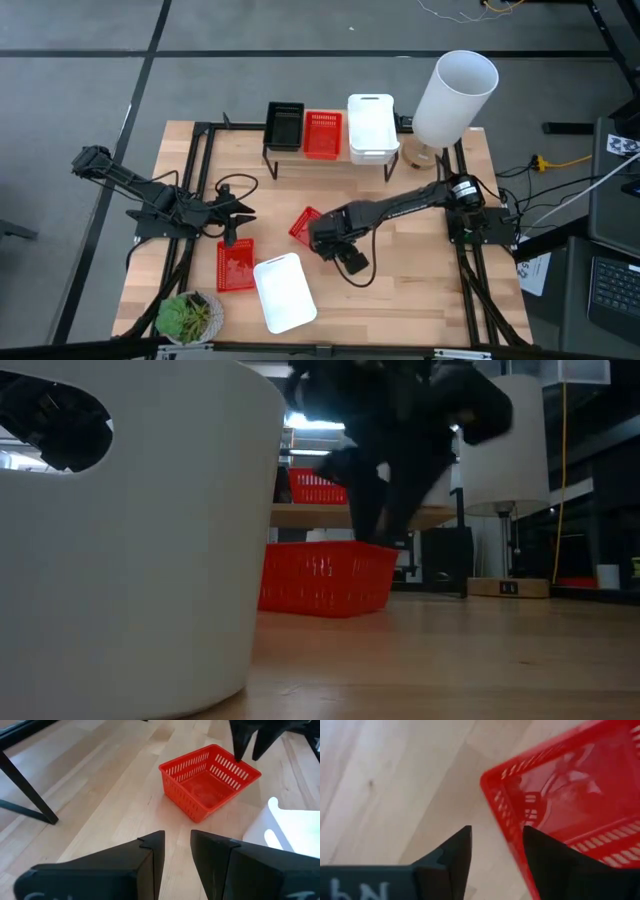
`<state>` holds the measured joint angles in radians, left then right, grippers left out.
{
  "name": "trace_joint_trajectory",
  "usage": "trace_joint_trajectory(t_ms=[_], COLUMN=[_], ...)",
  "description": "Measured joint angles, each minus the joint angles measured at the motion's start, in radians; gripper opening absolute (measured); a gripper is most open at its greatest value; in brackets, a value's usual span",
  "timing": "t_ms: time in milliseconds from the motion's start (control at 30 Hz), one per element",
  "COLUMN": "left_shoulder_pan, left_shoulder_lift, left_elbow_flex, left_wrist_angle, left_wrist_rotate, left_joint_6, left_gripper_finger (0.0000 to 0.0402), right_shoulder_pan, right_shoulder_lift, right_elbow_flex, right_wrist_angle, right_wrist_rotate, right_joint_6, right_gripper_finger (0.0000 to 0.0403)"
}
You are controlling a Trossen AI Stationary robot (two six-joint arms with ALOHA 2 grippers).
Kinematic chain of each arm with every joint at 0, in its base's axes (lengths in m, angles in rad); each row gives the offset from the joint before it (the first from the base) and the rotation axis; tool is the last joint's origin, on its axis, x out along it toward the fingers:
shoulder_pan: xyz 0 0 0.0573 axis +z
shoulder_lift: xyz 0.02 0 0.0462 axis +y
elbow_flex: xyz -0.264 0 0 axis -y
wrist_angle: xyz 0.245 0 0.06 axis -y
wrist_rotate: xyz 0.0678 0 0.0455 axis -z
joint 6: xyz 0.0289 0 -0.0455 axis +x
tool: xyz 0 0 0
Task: Stack baskets on shelf by color
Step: Stack the right red bin on top of the red bin on the shelf
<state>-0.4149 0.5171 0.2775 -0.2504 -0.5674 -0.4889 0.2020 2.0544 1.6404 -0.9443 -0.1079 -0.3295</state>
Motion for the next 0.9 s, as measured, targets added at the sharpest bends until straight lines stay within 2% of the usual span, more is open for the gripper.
trace_joint_trajectory(t_ms=[167, 300, 400, 533, 600, 733, 900], left_shoulder_pan=[0.0, 0.0, 0.0, 0.0, 0.0, 0.0, 0.0], left_shoulder_lift=[0.0, 0.0, 0.0, 0.0, 0.0, 0.0, 0.0], left_elbow_flex=[0.0, 0.0, 0.0, 0.0, 0.0, 0.0, 0.0], left_wrist_angle=[-0.001, -0.003, -0.003, -0.003, -0.003, -0.003, -0.003], left_wrist_rotate=[0.0, 0.0, 0.0, 0.0, 0.0, 0.0, 0.0], left_joint_6=[0.0, 0.001, 0.001, 0.001, 0.001, 0.001, 0.001], left_gripper_finger=[0.0086, 0.0086, 0.0086, 0.0086, 0.0086, 0.0086, 0.0086], right_shoulder_pan=[0.001, 0.001, 0.007, 0.018, 0.029, 0.067, 0.121], right_shoulder_lift=[0.0, 0.001, 0.001, 0.0, -0.001, -0.001, -0.003], right_elbow_flex=[-0.062, -0.107, -0.11, -0.11, -0.109, -0.04, 0.151], right_wrist_angle=[0.013, 0.05, 0.062, 0.063, 0.056, -0.043, -0.226], right_wrist_rotate=[0.076, 0.18, 0.226, 0.231, 0.234, 0.232, 0.251], right_joint_6=[-0.013, 0.016, 0.065, 0.144, 0.187, 0.256, 0.305], right_gripper_finger=[0.0189, 0.0169, 0.0125, 0.0025, 0.0012, 0.0006, 0.0004])
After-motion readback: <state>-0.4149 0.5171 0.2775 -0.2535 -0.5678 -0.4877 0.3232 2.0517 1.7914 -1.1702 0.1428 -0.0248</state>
